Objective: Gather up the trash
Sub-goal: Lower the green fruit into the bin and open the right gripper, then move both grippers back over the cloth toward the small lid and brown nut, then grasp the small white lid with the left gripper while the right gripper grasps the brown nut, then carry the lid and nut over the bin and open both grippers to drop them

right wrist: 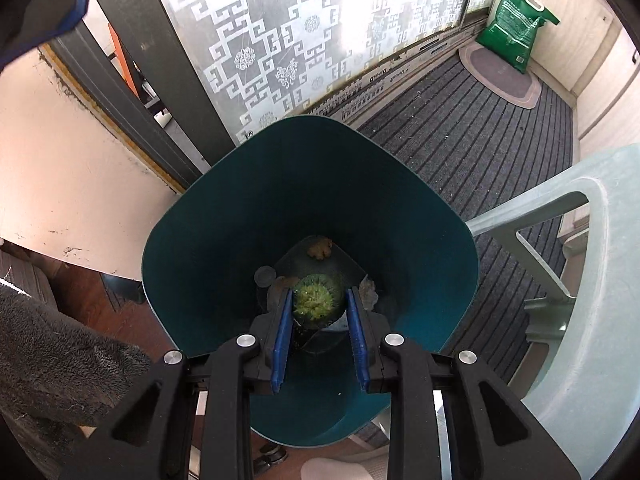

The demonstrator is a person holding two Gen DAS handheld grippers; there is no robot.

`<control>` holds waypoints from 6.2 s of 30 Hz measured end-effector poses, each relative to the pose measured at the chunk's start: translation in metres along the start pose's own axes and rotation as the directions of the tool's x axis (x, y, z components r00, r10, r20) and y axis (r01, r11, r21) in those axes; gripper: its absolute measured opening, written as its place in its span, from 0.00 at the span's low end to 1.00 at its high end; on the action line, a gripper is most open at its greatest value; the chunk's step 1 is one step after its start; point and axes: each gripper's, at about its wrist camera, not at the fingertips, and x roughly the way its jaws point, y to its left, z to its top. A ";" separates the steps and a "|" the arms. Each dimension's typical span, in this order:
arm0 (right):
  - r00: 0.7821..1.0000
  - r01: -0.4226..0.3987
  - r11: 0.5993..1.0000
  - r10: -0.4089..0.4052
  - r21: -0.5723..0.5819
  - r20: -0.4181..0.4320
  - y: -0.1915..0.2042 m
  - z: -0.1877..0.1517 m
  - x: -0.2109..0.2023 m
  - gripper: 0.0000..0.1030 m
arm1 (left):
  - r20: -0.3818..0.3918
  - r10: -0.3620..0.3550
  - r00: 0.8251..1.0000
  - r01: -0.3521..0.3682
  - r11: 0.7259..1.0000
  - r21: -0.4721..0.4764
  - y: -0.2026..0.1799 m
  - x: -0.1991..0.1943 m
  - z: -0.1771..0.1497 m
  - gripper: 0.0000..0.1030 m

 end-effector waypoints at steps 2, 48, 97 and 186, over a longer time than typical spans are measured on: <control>1.000 0.002 1.000 -0.002 -0.002 -0.016 0.001 -0.003 0.005 0.26 | 0.023 0.000 1.000 0.000 1.000 -0.002 0.000 -0.007 0.006 0.20; 0.860 0.111 0.962 -0.219 0.251 0.460 -0.139 -0.049 -0.209 0.29 | 0.159 -0.090 0.983 0.073 0.991 0.108 -0.123 -0.033 0.066 0.40; 0.874 0.116 0.897 -0.296 0.426 0.386 -0.256 -0.129 -0.207 0.20 | -0.128 -0.091 0.988 0.129 0.935 0.330 -0.304 0.128 0.070 0.51; 0.918 -0.029 0.989 -0.030 0.144 0.394 -0.094 -0.016 -0.172 0.20 | -0.312 0.072 0.947 -0.001 0.975 0.222 -0.090 0.090 -0.031 0.32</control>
